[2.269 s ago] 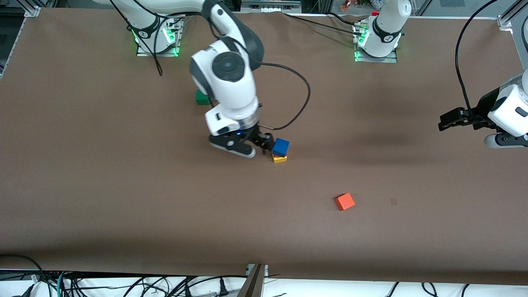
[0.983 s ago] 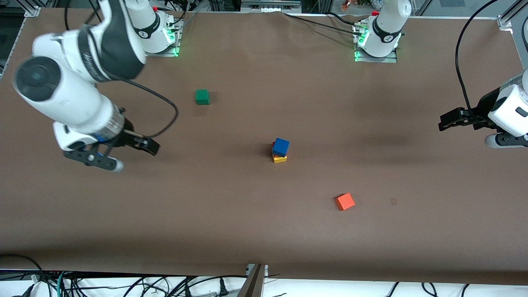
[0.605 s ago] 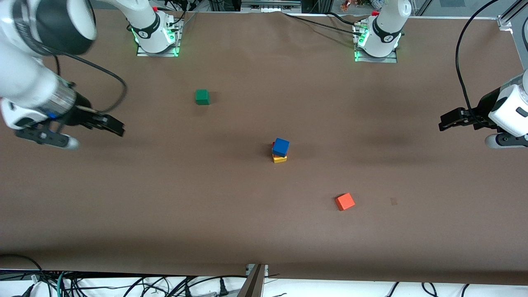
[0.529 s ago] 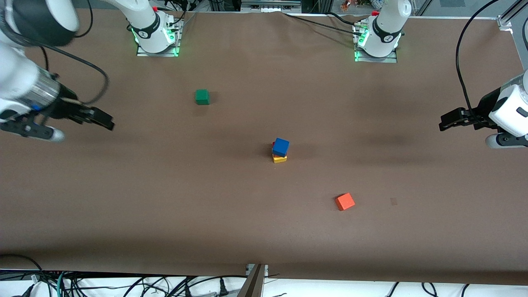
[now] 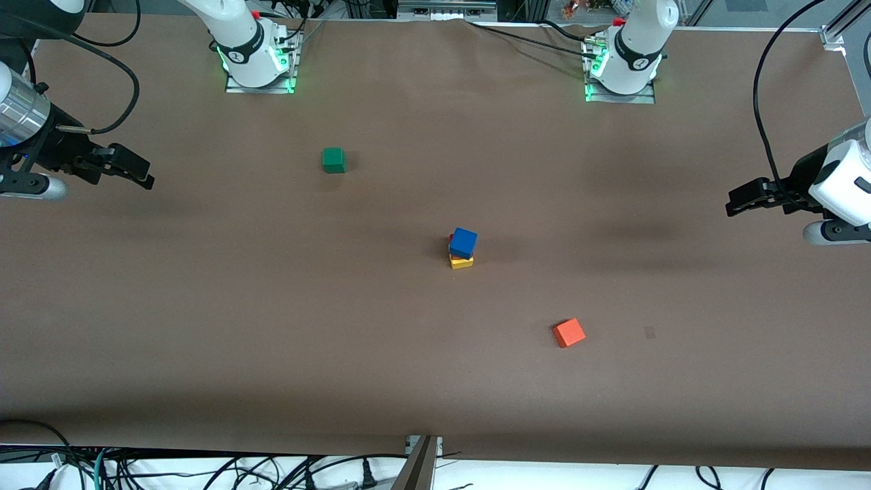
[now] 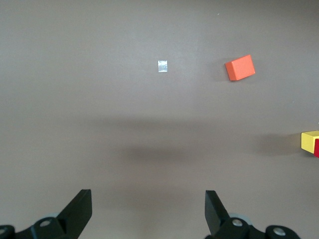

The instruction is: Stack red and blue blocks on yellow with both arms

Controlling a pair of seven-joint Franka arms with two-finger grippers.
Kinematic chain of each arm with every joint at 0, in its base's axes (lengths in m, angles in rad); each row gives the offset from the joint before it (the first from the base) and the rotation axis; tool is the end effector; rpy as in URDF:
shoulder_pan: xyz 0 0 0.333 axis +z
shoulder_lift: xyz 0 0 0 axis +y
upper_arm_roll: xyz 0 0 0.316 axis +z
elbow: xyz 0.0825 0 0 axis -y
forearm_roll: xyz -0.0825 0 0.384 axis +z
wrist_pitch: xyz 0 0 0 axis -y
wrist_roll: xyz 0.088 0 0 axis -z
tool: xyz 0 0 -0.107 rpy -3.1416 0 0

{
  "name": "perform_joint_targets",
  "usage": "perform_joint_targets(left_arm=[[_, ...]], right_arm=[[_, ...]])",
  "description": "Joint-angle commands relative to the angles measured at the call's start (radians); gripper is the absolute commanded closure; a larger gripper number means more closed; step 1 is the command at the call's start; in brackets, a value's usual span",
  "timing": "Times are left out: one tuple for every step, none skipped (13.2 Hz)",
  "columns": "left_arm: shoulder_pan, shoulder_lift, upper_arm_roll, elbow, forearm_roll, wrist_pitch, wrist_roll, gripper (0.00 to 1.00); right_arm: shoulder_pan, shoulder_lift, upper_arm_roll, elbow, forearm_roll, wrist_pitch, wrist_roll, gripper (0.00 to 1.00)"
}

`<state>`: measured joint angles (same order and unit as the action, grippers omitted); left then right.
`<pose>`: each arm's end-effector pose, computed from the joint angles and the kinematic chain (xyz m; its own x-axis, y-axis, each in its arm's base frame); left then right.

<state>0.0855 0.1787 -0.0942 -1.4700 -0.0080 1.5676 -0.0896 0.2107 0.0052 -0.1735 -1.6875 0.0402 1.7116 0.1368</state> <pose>0.6055 -0.0013 0.5683 0.9933 0.0809 -0.0821 0.0826 -0.9964 0.0174 0.5648 0.0250 0.5786 0.9944 -0.1049 0.0134 -0.1043 -0.9937 -0.0412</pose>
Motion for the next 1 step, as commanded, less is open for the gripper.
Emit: perform_joint_targets(left_arm=[[0.007, 0.005, -0.004, 0.017, 0.016, -0.008, 0.024, 0.0]], right_arm=[[-0.024, 0.015, 0.014, 0.032, -0.013, -0.018, -0.017, 0.0]])
